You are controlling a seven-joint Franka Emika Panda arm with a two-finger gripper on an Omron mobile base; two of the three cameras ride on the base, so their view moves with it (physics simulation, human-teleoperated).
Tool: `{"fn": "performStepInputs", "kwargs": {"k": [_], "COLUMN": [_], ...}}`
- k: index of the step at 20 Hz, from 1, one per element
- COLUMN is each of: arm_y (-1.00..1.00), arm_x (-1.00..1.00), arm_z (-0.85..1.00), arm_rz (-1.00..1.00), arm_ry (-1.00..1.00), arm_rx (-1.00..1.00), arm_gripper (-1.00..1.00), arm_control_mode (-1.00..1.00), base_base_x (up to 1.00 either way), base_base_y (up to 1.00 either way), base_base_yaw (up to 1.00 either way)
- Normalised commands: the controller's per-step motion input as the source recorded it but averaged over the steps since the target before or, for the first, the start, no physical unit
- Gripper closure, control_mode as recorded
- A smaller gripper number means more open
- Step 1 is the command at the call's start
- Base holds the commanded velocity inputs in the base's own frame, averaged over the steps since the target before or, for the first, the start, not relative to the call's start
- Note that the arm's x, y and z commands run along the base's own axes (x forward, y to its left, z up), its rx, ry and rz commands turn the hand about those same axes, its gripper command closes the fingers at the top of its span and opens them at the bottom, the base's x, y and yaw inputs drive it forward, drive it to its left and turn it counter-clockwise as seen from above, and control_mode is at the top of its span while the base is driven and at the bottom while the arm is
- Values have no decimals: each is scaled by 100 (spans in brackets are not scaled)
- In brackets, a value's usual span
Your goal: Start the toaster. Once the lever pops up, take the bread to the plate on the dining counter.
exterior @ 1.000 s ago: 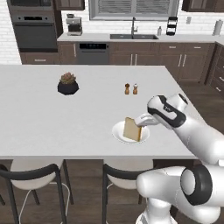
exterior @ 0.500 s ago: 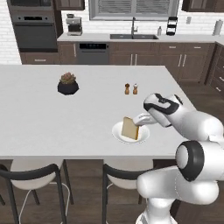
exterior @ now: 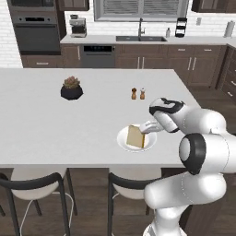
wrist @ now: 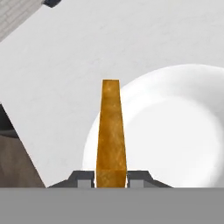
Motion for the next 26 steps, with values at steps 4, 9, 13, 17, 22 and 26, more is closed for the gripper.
{"fn": "performStepInputs", "kwargs": {"k": [4,9,13,17,22,26], "arm_y": [-8,-7,-2,-6,-11,-32], "arm_x": [6,6,0,-11,-2,-2], "arm_z": [-15,-8,-11,-14,0,0], "arm_rz": [4,4,4,3,3,2], "arm_ry": [0,0,0,0,-1,-12], "arm_rx": [0,0,0,0,0,0], "arm_gripper": [100,100,100,-100,-100,-100], "arm_control_mode": [-100,-100,-100,-100,-100,-100], "base_base_x": [0,0,0,0,0,0], "base_base_y": [0,0,0,0,0,0], "base_base_yaw": [0,0,0,0,0,0]}}
